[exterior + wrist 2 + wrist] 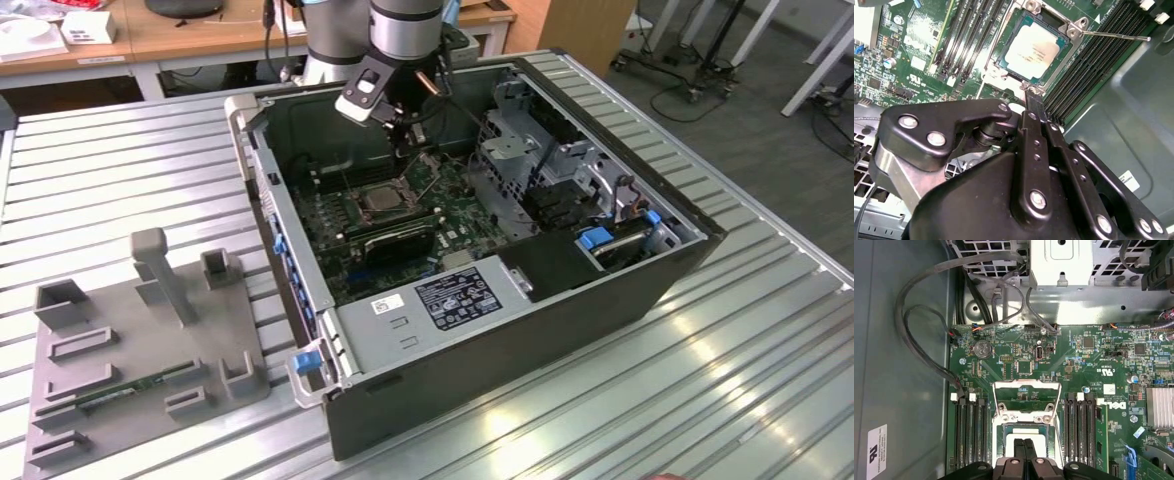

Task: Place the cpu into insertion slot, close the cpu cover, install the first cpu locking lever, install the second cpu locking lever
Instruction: 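Close the cpu cover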

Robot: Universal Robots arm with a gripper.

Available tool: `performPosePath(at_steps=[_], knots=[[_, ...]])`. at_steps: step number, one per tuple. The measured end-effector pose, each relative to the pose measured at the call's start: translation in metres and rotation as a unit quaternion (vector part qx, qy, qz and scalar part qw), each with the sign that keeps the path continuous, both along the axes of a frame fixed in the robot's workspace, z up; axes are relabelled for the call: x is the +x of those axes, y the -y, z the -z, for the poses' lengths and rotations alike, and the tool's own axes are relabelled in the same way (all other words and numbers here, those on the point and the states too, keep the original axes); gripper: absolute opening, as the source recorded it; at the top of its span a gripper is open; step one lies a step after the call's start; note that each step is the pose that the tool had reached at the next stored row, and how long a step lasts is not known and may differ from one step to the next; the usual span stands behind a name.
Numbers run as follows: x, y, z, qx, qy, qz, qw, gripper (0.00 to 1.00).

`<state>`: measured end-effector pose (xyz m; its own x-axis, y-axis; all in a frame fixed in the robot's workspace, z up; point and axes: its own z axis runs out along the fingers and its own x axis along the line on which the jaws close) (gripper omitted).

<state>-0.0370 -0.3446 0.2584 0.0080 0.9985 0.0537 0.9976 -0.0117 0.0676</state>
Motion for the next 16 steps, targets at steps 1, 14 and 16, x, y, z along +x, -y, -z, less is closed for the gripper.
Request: performPosePath(at_steps=[1, 14, 16], knots=[[0.0000, 0.0000, 0.0000, 0.0000, 0.0000, 0.000, 1.00000, 0.11], [0.0133, 0.0000, 0.0000, 0.0000, 0.0000, 0.000, 1.00000, 0.11], [0.0155, 0.0000, 0.0000, 0.0000, 0.0000, 0.000, 1.00000, 0.11]])
